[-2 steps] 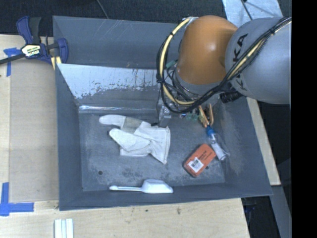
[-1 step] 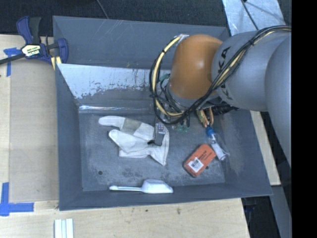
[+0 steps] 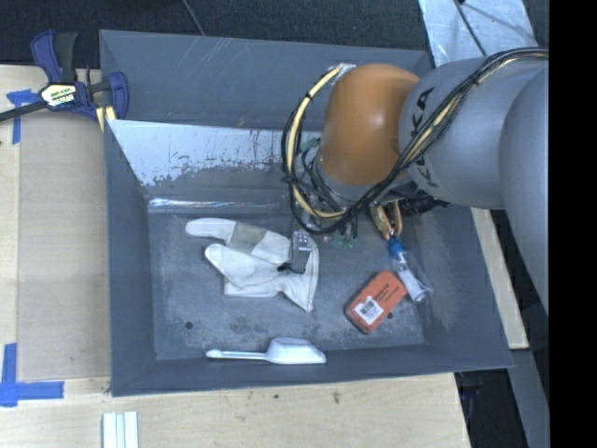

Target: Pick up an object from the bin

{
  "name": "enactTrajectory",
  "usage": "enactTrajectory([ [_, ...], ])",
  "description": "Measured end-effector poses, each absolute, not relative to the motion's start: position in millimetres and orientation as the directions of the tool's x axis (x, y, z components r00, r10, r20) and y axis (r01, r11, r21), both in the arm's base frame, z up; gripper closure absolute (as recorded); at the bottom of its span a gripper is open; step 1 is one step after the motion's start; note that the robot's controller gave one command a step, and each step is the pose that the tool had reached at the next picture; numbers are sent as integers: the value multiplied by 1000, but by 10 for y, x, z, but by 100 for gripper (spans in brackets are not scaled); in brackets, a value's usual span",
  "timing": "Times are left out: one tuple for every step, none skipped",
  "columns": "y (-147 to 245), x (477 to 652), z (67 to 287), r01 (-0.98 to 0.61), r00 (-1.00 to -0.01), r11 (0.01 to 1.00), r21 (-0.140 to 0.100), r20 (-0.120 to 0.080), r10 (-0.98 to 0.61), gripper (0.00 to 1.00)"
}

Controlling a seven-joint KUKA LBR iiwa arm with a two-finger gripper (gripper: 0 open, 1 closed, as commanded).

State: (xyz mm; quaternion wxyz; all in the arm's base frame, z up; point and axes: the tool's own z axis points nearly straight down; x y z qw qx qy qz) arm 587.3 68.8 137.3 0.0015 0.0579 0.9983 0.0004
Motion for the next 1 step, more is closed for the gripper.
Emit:
enactTrajectory([
  [697, 5805, 761, 172, -985, 985, 1, 2, 172, 100],
])
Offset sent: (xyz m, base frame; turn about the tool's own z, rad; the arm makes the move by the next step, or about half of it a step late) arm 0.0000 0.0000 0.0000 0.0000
